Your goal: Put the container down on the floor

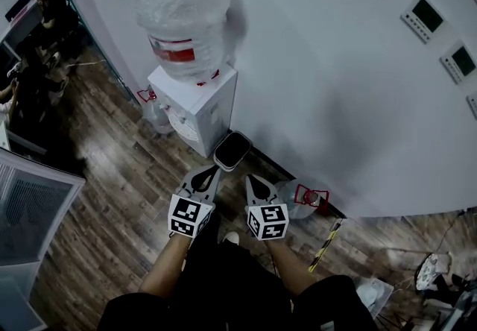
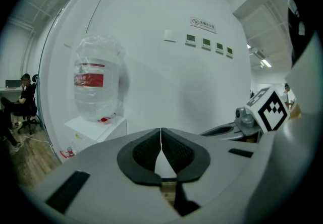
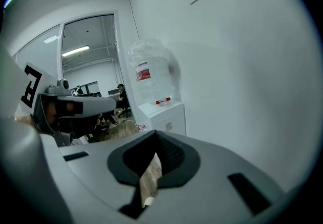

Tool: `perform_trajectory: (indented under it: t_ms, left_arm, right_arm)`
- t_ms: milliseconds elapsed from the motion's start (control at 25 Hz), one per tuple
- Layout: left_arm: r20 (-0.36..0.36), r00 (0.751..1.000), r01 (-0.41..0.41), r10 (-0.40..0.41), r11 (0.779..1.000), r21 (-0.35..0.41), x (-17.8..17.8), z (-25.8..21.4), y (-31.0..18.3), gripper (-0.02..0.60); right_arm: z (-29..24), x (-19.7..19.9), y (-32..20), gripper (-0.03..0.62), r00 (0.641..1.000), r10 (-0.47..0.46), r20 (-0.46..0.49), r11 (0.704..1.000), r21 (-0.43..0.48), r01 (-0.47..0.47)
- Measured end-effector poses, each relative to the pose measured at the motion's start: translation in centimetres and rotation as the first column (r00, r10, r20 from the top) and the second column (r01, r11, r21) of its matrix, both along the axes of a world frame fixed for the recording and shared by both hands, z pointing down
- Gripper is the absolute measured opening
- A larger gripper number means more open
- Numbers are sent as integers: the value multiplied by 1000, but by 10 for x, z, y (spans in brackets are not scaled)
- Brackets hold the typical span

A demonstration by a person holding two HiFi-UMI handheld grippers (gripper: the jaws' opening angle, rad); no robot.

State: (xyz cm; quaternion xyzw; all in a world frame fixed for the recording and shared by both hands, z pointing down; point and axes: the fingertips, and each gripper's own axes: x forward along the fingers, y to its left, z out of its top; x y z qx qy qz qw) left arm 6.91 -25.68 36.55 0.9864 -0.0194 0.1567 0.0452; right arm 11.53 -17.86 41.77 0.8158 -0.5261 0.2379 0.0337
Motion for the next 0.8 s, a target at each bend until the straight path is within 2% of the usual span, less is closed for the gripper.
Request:
perform_trajectory:
  t_ms: [280,640,800]
  left_arm:
    - [-9,1000,4,-4,1000,5,-20,-6,22,15]
    - [-12,1000,-7,7,999,44,-36,-13,41,15]
    - [-5,1000,-10,10,999,37,-40,-7,51,15]
  right_arm:
    - [-11,-23,26,9,1000,20,-5,1000,3,-20]
    - [-20,-46,36,9,1000,-4,-27,999,34,5]
    - [-20,-55,41,9,999,-17,-29,999,36,18]
